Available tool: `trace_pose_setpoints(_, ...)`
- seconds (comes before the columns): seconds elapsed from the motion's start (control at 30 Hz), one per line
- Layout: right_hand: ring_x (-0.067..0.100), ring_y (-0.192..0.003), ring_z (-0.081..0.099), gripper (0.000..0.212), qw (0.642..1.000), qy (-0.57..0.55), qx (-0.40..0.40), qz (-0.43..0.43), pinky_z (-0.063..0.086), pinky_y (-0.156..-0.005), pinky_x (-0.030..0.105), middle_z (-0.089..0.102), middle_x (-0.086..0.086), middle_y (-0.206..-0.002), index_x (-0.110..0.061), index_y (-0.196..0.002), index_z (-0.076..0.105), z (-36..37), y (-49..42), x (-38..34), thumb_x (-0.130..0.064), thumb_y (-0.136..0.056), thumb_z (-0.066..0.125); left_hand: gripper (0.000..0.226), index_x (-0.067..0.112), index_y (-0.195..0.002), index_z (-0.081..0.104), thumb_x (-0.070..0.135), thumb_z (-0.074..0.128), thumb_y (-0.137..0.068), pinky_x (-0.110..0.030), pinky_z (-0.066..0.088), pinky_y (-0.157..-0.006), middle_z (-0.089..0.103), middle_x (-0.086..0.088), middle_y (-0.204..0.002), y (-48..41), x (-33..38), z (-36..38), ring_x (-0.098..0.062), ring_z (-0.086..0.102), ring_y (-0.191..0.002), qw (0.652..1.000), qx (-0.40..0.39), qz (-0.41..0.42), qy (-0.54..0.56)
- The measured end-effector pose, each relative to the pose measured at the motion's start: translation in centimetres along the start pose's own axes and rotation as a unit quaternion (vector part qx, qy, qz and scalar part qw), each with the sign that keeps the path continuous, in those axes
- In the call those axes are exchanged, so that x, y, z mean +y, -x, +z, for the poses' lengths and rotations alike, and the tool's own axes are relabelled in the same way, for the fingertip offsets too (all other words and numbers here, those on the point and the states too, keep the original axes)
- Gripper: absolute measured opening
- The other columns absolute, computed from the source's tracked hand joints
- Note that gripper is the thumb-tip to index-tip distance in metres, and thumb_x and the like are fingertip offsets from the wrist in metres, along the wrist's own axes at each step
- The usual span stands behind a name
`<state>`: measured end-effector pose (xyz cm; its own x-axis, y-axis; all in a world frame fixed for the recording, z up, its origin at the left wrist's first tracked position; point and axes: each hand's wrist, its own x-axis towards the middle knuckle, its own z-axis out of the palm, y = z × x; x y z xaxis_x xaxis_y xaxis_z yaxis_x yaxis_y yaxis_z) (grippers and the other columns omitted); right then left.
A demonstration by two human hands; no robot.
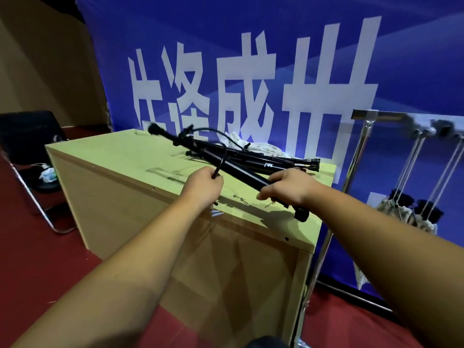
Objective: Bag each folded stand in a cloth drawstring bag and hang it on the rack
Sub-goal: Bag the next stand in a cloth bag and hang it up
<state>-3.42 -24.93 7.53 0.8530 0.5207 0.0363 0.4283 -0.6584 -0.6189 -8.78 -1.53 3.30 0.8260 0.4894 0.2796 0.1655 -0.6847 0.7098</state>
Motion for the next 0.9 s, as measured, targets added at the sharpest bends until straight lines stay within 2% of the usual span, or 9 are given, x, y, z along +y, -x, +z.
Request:
trace_pose_setpoints(0.1, 0.017, -0.066, 0.059, 0.023, 0.999, -0.042, -0.013, -0.014, 0.050, -0.063, 0.032, 0.072, 0.003, -0.081, -0.018, -0.094, 0.078, 0.0, 0.4, -1.0, -0.040, -0.086, 0.083, 0.015, 0.020, -0.096, 0.068, 0.028, 0.056, -0.099, -0.031, 0.044, -0.064, 0.068, -0.001, -0.083, 0.2, 0.5, 0.2, -0.027, 0.064, -0.078, 0.999, 0.005, -0.002, 0.054)
trace_pose_setpoints(0.27, 0.018, -0.063, 0.058, 0.026, 0.999, -0.030, 0.001, -0.016, 0.048, -0.064, 0.029, 0.071, 0.001, -0.079, -0.017, -0.090, 0.075, -0.1, 0.6, -2.1, -0.040, -0.083, 0.085, 0.013, 0.020, -0.080, 0.054, 0.029, 0.052, -0.088, -0.035, 0.039, -0.064, 0.056, -0.002, -0.072, 0.3, 1.1, -0.1, -0.028, 0.055, -0.070, 0.991, -0.014, -0.032, 0.130)
trace_pose_setpoints(0.33, 0.018, -0.064, 0.058, 0.026, 0.999, -0.030, 0.007, -0.017, 0.048, -0.063, 0.029, 0.071, 0.001, -0.079, -0.018, -0.094, 0.076, -0.2, 0.8, -2.0, -0.041, -0.084, 0.084, 0.014, 0.019, -0.083, 0.056, 0.032, 0.050, -0.082, -0.036, 0.041, -0.065, 0.055, -0.002, -0.074, 0.5, 1.2, -0.5, -0.027, 0.058, -0.072, 0.990, -0.013, -0.029, 0.134)
trace_pose_setpoints(0.43, 0.019, -0.067, 0.059, 0.027, 0.999, -0.029, 0.018, -0.015, 0.047, -0.062, 0.029, 0.072, 0.000, -0.082, -0.019, -0.097, 0.075, -0.2, 1.2, -1.9, -0.042, -0.085, 0.083, 0.019, 0.017, -0.094, 0.062, 0.031, 0.052, -0.085, -0.035, 0.042, -0.064, 0.056, -0.003, -0.076, 0.8, 1.8, -0.8, -0.024, 0.058, -0.071, 0.989, -0.023, -0.027, 0.147)
trace_pose_setpoints(0.53, 0.020, -0.069, 0.060, 0.026, 0.999, -0.030, 0.035, -0.014, 0.048, -0.064, 0.031, 0.074, 0.006, -0.089, -0.021, -0.096, 0.074, -0.1, 1.5, -1.7, -0.042, -0.084, 0.084, 0.015, 0.021, -0.096, 0.063, 0.030, 0.055, -0.087, -0.033, 0.044, -0.064, 0.058, 0.000, -0.076, 1.3, 2.9, -1.1, -0.022, 0.063, -0.068, 0.984, -0.036, -0.027, 0.174)
trace_pose_setpoints(0.67, 0.021, -0.071, 0.073, 0.026, 0.997, -0.056, 0.046, -0.020, 0.051, -0.061, 0.029, 0.075, 0.004, -0.093, -0.022, -0.104, 0.068, -0.7, 2.5, -1.4, -0.036, -0.089, 0.083, 0.021, 0.032, -0.106, 0.068, 0.035, 0.057, -0.088, -0.034, 0.046, -0.063, 0.064, 0.007, -0.083, 2.0, 4.8, -1.3, -0.017, 0.066, -0.072, 0.978, -0.046, 0.004, 0.205)
trace_pose_setpoints(0.73, 0.022, -0.075, 0.080, 0.027, 0.997, -0.077, 0.023, -0.022, 0.057, -0.064, 0.036, 0.077, 0.005, -0.097, -0.023, -0.112, 0.064, -1.2, 3.0, -1.0, -0.029, -0.093, 0.082, 0.025, 0.036, -0.112, 0.070, 0.033, 0.059, -0.089, -0.033, 0.047, -0.061, 0.069, 0.007, -0.090, 2.5, 6.0, -1.4, -0.017, 0.066, -0.074, 0.975, -0.051, 0.019, 0.215)
trace_pose_setpoints(0.83, 0.026, -0.073, 0.079, 0.038, 0.996, -0.092, -0.002, -0.007, 0.063, -0.068, 0.042, 0.079, 0.008, -0.097, -0.031, -0.126, 0.060, -2.4, 4.1, 0.0, -0.021, -0.095, 0.079, 0.032, 0.039, -0.122, 0.069, 0.027, 0.061, -0.093, -0.031, 0.048, -0.063, 0.072, 0.000, -0.099, 3.3, 8.2, -1.2, -0.017, 0.064, -0.080, 0.972, -0.078, 0.054, 0.216)
trace_pose_setpoints(0.9, 0.023, -0.068, 0.072, 0.034, 0.995, -0.103, 0.000, -0.009, 0.060, -0.064, 0.039, 0.077, 0.007, -0.091, -0.033, -0.127, 0.063, -3.5, 5.2, 0.5, -0.033, -0.097, 0.078, 0.038, 0.044, -0.128, 0.064, 0.029, 0.064, -0.093, -0.033, 0.050, -0.069, 0.072, -0.004, -0.102, 4.0, 10.0, -0.7, -0.020, 0.065, -0.084, 0.968, -0.094, 0.083, 0.219)
